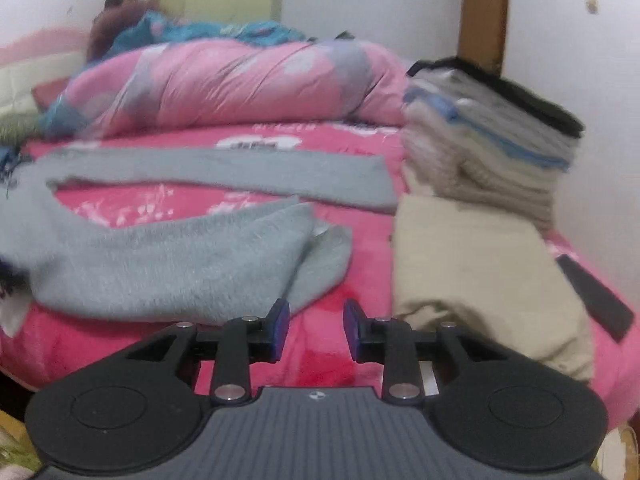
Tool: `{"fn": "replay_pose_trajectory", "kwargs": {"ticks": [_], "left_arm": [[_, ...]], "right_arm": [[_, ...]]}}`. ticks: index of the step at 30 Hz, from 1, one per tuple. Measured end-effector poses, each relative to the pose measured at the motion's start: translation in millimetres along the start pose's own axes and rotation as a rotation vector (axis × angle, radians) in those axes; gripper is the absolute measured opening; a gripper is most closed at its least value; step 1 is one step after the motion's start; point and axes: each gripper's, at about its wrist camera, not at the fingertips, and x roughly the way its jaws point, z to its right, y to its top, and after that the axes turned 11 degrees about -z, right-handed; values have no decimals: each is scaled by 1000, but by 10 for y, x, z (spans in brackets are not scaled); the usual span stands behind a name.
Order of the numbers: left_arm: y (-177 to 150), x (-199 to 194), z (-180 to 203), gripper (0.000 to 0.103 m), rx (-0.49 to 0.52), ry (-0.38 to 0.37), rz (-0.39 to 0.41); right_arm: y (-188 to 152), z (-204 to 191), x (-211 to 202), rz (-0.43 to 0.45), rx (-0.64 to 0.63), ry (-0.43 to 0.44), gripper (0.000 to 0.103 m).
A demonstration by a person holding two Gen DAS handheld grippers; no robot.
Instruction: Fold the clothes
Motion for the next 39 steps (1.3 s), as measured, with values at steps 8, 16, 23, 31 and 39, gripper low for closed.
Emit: {"fn": "replay_pose_trajectory", "kwargs": {"ticks": [8, 16, 23, 31, 39], "left_arm": [[-73, -24, -19, 18, -89, -15, 40], [-176, -3, -58, 24, -117, -22, 75], [-261, 24, -96, 27, -131, -41, 107], [-313, 19, -170, 27, -172, -79, 133], [-317, -159, -131, 25, -161, -104, 157]], "right_arm": [[852, -1, 274, 23, 117, 228, 69], [1728, -313, 1571, -340, 346, 310, 69], [1910, -268, 2369, -513, 446, 127, 67], [1848, -236, 2409, -462, 479, 108, 1], [1537, -25, 523, -3, 561, 292, 0]]}}
